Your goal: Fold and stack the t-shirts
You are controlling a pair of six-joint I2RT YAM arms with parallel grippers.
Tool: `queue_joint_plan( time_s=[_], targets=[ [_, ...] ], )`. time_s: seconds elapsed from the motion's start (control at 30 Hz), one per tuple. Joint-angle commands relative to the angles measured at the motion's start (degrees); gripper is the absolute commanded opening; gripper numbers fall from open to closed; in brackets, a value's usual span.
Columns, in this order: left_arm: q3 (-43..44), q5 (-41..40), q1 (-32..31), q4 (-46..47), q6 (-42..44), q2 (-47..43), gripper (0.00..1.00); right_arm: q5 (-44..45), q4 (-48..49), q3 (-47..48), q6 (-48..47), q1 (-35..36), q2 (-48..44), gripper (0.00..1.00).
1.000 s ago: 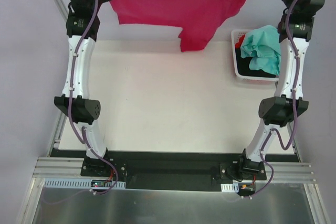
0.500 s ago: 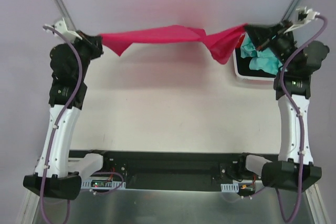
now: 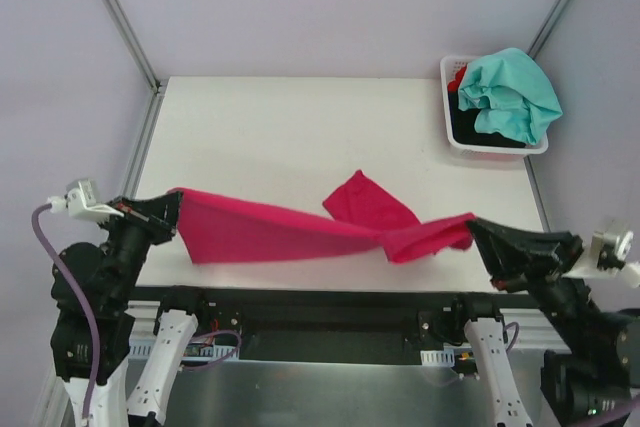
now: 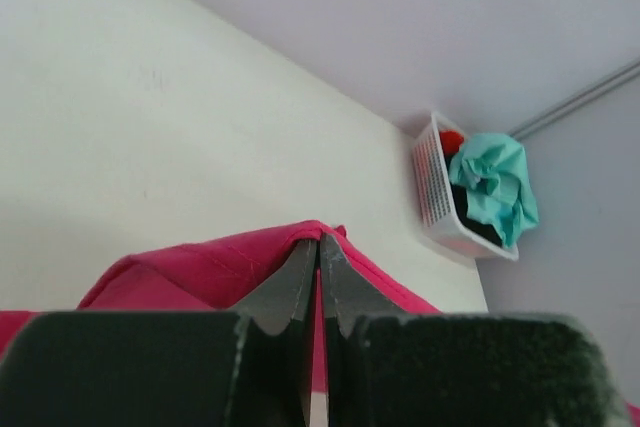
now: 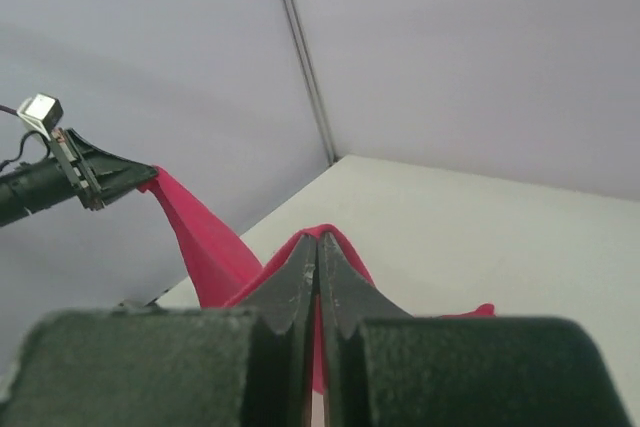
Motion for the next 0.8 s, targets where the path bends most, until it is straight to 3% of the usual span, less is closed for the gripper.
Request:
queue_joint_plan(
  time_s=[0.0,0.1,0.13,0.2,0.33,0.47,0.77],
  targets=[
    [-7.37,7.06,0.45,-18.78,-14.22,-5.90,0.00,3.64,-19.40,-8.81,10.12,0.36,-11.39,0.01],
    [-9.94,8.05,0.45,-24.23,-15.73,-12.07,0.00,6.44,-31.97,-7.77,6.29,-0.25,-17.59,0.01],
    [-8.89,7.34,0.54,-25.55,-15.30,-11.90,0.00,8.37,-37.14,-6.63,3.48,-0.34,-16.56,0.01],
    [-3.89,5.32,0.54,-25.31,-13.37,-10.16,0.00,8.12,-38.50,-3.56,1.18,-0.25,-13.40,0.01],
    [4.99,2.33,0.54,-20.56,-9.85,-1.65,0.00,8.12,-25.64,-3.98,2.39,-0.34,-8.29,0.01],
    [10.27,3.81,0.54,-15.74,-9.41,7.24,0.00,8.65,-16.11,-3.11,1.62,-0.25,3.27,0.01],
    [9.22,4.88,0.45,5.01,-5.89,39.39,0.00,8.13,0.41,3.48,-4.01,-0.34,35.72,0.01]
  ],
)
